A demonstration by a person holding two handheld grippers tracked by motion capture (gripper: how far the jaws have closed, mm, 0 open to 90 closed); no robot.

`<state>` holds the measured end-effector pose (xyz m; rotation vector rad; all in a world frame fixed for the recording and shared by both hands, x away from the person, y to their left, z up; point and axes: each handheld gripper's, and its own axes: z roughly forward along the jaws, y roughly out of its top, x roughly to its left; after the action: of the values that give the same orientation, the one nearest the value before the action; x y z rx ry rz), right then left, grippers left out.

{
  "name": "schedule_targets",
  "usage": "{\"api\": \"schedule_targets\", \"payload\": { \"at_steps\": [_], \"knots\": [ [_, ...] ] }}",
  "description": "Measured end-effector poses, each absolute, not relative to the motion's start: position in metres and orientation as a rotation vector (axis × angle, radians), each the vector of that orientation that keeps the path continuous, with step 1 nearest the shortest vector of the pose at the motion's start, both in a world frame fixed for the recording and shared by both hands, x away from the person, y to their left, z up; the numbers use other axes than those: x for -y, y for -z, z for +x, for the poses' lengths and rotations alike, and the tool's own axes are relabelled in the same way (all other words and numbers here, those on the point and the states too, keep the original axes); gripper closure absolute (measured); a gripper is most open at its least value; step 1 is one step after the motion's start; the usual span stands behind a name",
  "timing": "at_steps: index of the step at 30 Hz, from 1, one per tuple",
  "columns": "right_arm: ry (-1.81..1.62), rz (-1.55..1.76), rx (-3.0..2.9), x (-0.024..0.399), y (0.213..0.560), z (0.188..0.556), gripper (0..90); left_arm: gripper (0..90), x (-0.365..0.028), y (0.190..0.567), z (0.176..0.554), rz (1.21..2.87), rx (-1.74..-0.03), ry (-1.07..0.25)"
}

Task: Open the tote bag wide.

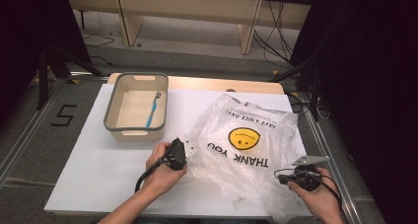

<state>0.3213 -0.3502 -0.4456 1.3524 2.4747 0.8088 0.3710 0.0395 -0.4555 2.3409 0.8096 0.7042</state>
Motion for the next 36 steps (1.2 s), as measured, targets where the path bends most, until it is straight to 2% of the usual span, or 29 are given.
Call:
{"api": "schedule_targets", "payload": {
  "at_steps": [12, 14, 18, 23, 30, 36],
  "knots": [
    [-0.823, 1.271, -2.623, 0.325, 0.451, 0.317, 86.3, 86.3, -0.043, 0.456, 0.393, 2.253, -0.841, -0.799],
    [-0.826, 1.254, -2.639, 0.323, 0.450, 0.316, 83.8, 81.4, -0.044, 0.456, 0.394, 2.238, -0.852, -0.810],
    [-0.848, 1.251, -2.600, 0.326, 0.443, 0.316, 74.1, 59.0, -0.045, 0.453, 0.391, 2.199, -0.841, -0.821],
    [-0.883, 1.252, -2.438, 0.337, 0.431, 0.314, 61.1, 39.5, -0.045, 0.447, 0.383, 2.162, -0.845, -0.811],
    [-0.960, 1.136, -2.260, 0.335, 0.417, 0.313, 51.5, 36.1, -0.046, 0.441, 0.369, 2.152, -0.822, -0.749],
    [-1.072, 0.986, -2.311, 0.305, 0.418, 0.317, 47.0, 34.5, -0.048, 0.441, 0.352, 2.172, -0.782, -0.703]
  ]
}}
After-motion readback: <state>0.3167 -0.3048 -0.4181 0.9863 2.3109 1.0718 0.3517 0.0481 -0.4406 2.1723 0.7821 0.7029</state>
